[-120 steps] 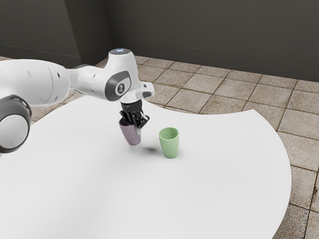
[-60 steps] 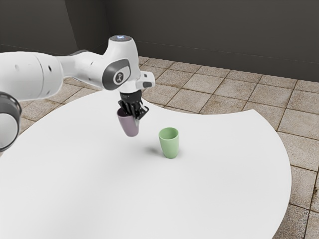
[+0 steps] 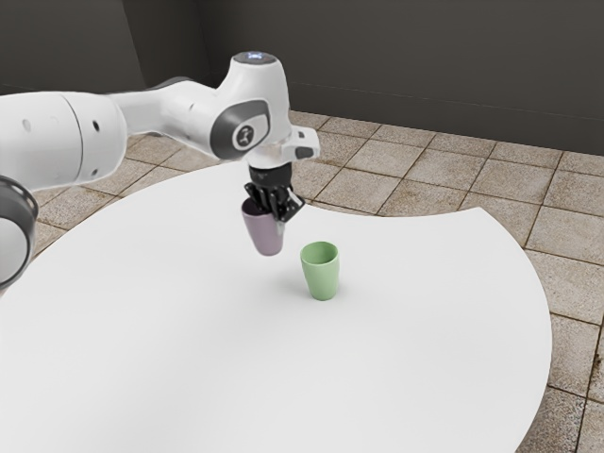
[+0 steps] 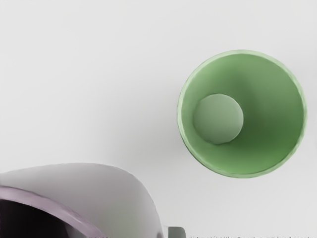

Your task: Place the left cup onto the right cup

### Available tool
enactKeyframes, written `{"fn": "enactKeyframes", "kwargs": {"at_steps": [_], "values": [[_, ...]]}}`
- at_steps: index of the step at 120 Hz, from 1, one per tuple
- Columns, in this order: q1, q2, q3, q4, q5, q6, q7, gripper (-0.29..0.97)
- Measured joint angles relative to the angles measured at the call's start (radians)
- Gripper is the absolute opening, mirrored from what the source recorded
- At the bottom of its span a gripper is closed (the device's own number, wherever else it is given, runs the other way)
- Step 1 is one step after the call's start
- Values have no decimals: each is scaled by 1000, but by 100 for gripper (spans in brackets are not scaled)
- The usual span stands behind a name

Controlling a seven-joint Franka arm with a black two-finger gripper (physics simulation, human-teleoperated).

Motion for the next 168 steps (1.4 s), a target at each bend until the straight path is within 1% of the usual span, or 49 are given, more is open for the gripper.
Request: {"fn": "enactKeyframes", "kwargs": {"at_steps": [45,94,168], "values": [[0,-3,-33,21,22,-41,-59,-10],[-3,16,-41,72,40,-60,-98,-10],[-51,112,-42,198,42,-98,-125,-10]]}}
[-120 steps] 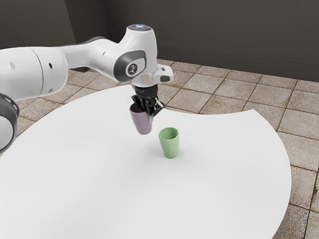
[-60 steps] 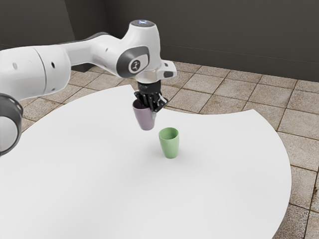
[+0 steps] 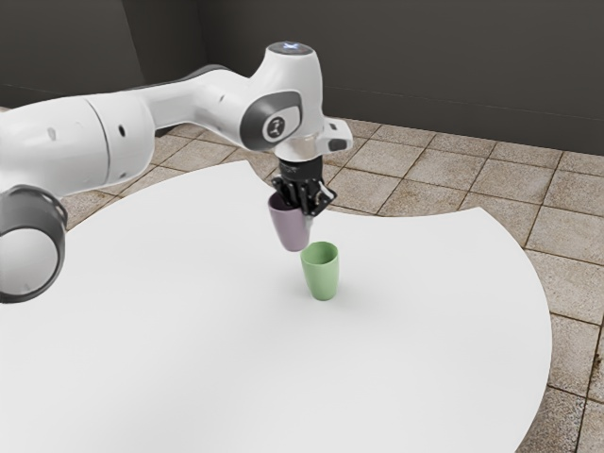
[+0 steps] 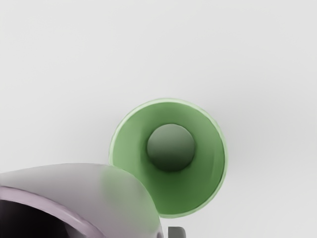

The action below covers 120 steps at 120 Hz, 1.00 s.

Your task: Place the left cup onto the right cup

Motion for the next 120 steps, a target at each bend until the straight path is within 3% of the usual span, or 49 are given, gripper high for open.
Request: {"fn": "enactKeyframes", "kwargs": {"at_steps": [32,120], "values": [[-14,54,3,87,5,-34,-6,-10],[-51,94,13,159,17,-62,-12,-10]]}}
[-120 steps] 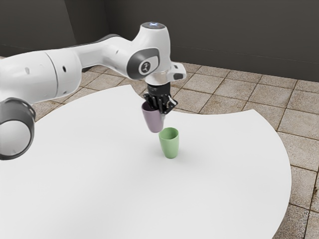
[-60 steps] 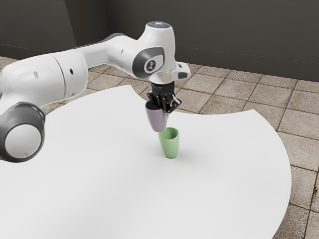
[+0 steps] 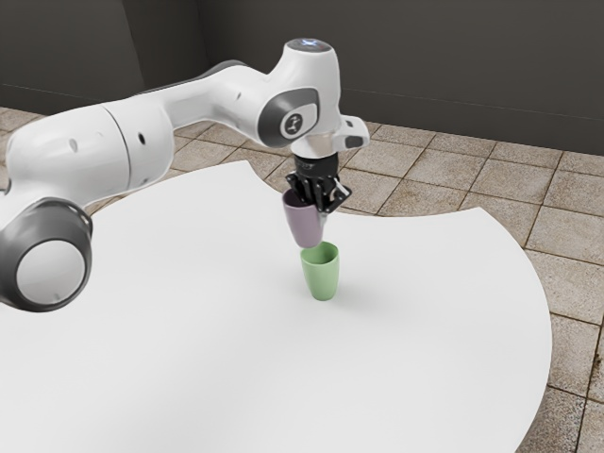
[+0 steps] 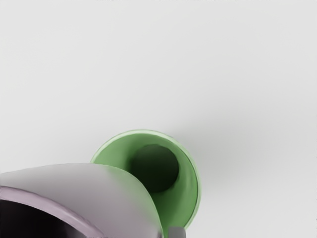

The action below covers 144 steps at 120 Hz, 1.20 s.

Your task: Place the left cup onto the right cup

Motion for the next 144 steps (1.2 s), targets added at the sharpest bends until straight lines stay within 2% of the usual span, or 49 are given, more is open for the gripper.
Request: {"fn": "enactKeyframes", "kwargs": {"at_steps": [144], "values": [[-16,75,0,43,3,17,-3,-10]]}}
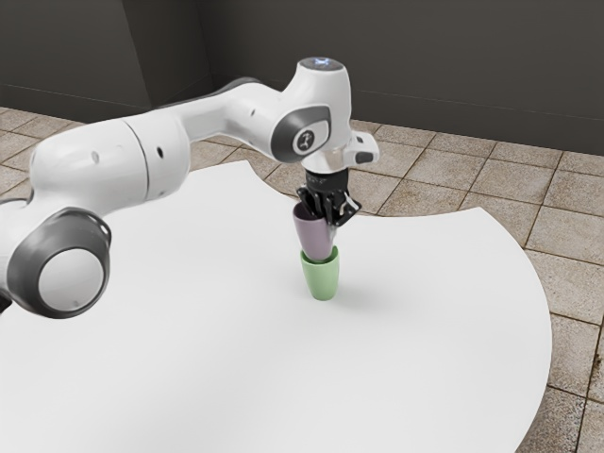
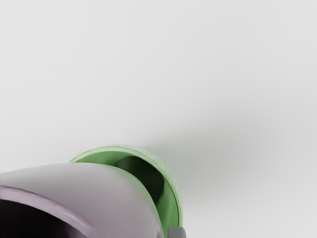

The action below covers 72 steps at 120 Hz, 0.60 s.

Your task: Place the left cup onto the right cup

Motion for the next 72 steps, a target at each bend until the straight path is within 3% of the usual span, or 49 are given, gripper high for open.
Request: {"fn": "enactKeyframes", "kwargs": {"at_steps": [72], "values": [[0,13,0,-10,15,22,-5,-10]]}}
